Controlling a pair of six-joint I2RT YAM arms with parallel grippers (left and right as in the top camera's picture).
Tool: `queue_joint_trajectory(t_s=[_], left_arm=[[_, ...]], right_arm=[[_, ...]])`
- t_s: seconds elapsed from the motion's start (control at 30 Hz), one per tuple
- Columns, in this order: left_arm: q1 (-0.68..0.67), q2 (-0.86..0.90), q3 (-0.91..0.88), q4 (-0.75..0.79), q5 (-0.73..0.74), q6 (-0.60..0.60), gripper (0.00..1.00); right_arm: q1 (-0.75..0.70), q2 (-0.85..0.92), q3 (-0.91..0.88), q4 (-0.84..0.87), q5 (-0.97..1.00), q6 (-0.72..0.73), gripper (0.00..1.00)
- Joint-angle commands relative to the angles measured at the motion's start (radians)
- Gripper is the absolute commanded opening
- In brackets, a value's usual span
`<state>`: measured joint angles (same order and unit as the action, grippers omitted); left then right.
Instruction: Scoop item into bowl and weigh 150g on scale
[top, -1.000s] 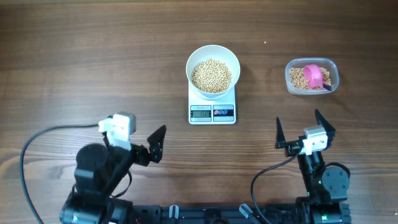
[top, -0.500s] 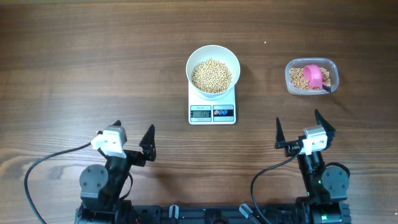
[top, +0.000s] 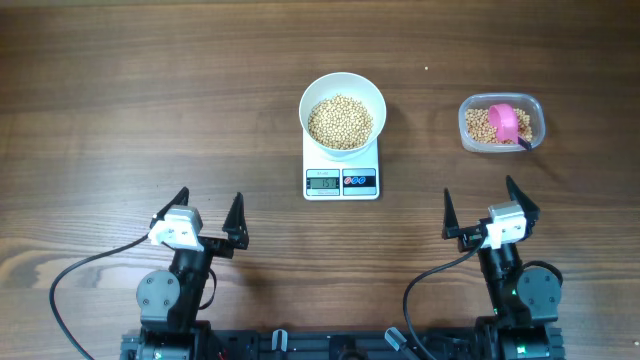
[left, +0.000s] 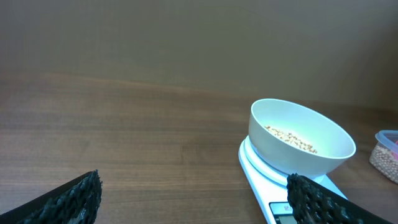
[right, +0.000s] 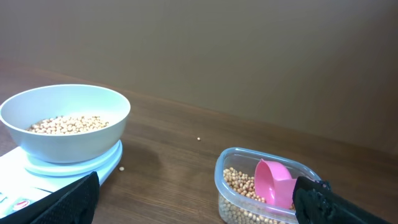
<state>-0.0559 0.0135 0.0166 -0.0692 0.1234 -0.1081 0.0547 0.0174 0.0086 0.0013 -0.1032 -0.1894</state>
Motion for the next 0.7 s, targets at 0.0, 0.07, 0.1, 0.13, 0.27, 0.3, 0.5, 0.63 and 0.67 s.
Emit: queue_joint_trajectory(t_s=[0.0, 0.07, 0.1, 0.13, 0.27, 0.3, 0.5, 0.63, 0.67], left_arm=[[0.008, -0.011, -0.011, 0.002, -0.013, 0.032, 1.0], [0.008, -0.011, -0.011, 0.001, -0.013, 0.053, 1.0], [0.008, -0.011, -0.011, 0.0, -0.013, 0.071, 1.0], [0.008, -0.011, -0.011, 0.0, -0.014, 0.08, 1.0], [0.008, -0.011, -0.011, 0.003, 0.002, 0.109, 1.0], [0.008, -0.011, -0.011, 0.002, 0.002, 0.109, 1.0], [0.008, -0.011, -0.011, 0.0, -0.016, 0.187, 1.0], [0.008, -0.011, -0.011, -0.001, -0.021, 0.186, 1.0], [0.008, -0.011, -0.011, -0.001, -0.021, 0.186, 1.0]], right_arm=[[0.005, -0.014, -0.003, 0.002, 0.017, -0.018, 1.0], [0.005, -0.014, -0.003, 0.002, 0.017, -0.018, 1.0], [0.005, -0.014, -0.003, 0.002, 0.017, -0.018, 1.0], [0.005, -0.014, -0.003, 0.002, 0.017, -0.017, 1.0], [0.005, -0.014, -0.003, 0.002, 0.017, -0.018, 1.0], [0.005, -0.014, -0.003, 0.002, 0.017, -0.018, 1.0], [0.005, -0.014, -0.003, 0.002, 0.017, -0.018, 1.0], [0.005, -0.014, -0.003, 0.002, 0.017, -0.018, 1.0], [0.005, -0.014, -0.003, 0.002, 0.017, -0.018, 1.0]])
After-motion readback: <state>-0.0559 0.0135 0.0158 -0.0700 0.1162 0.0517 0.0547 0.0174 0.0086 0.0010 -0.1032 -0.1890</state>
